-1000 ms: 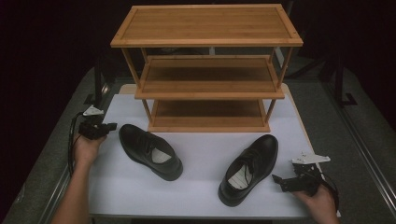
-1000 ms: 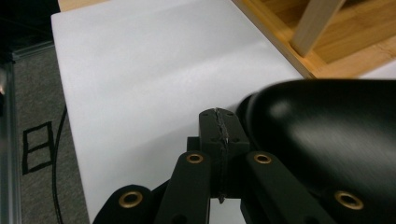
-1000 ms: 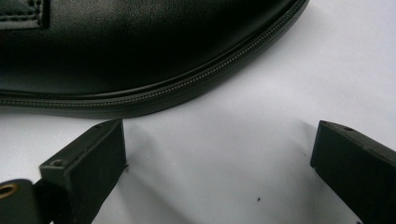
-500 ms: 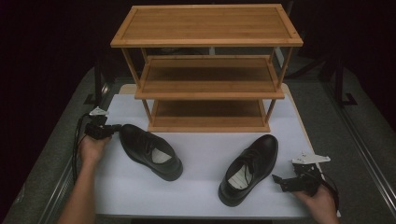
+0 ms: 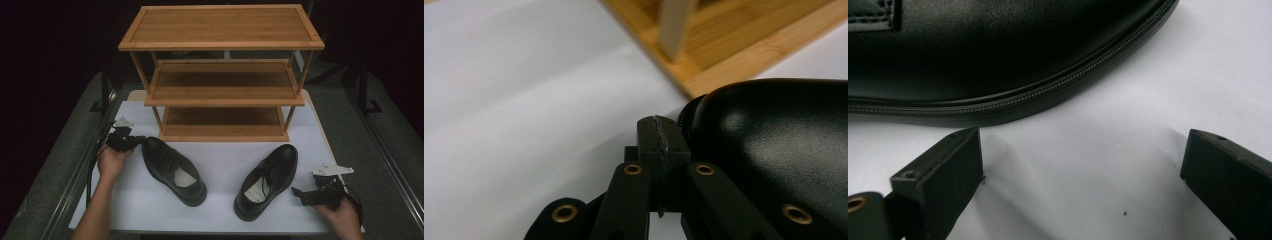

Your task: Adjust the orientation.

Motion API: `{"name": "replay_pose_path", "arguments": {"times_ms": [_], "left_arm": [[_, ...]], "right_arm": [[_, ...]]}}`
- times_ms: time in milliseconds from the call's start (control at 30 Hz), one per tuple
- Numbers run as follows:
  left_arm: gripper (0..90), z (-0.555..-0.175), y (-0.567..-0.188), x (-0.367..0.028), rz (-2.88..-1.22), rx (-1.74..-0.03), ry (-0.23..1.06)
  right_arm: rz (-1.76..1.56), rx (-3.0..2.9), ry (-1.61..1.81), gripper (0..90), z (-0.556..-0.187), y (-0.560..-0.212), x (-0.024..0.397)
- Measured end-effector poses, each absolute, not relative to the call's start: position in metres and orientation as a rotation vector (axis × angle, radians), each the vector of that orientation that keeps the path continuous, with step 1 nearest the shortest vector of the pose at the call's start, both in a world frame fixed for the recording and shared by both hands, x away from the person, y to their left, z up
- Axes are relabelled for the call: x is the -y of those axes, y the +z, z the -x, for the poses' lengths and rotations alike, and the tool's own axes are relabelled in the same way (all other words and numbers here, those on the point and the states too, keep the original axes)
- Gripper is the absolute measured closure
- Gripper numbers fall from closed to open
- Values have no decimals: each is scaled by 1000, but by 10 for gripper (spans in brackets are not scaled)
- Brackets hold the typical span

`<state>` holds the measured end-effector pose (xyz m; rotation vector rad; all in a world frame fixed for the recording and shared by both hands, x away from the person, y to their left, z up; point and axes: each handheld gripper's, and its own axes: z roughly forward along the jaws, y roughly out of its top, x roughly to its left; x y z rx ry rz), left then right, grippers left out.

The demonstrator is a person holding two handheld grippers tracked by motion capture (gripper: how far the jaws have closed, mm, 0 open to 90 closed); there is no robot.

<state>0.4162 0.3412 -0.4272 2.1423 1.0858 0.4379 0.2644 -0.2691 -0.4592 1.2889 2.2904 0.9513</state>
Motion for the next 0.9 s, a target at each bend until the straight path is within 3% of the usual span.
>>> {"name": "replay_pose_path", "arguments": {"times_ms": [433, 767, 900], "left_arm": [[900, -400, -429, -305, -2181, -985, 393], [900, -372, -414, -324, -2158, -1008, 428], [900, -352, -412, -324, -2145, -979, 358]], "right_arm": [[-1288, -2290, 950, 29, -264, -459, 269], [-1287, -2291, 951, 29, -264, -459, 269], [-1287, -2290, 950, 29, -264, -459, 269]]}}
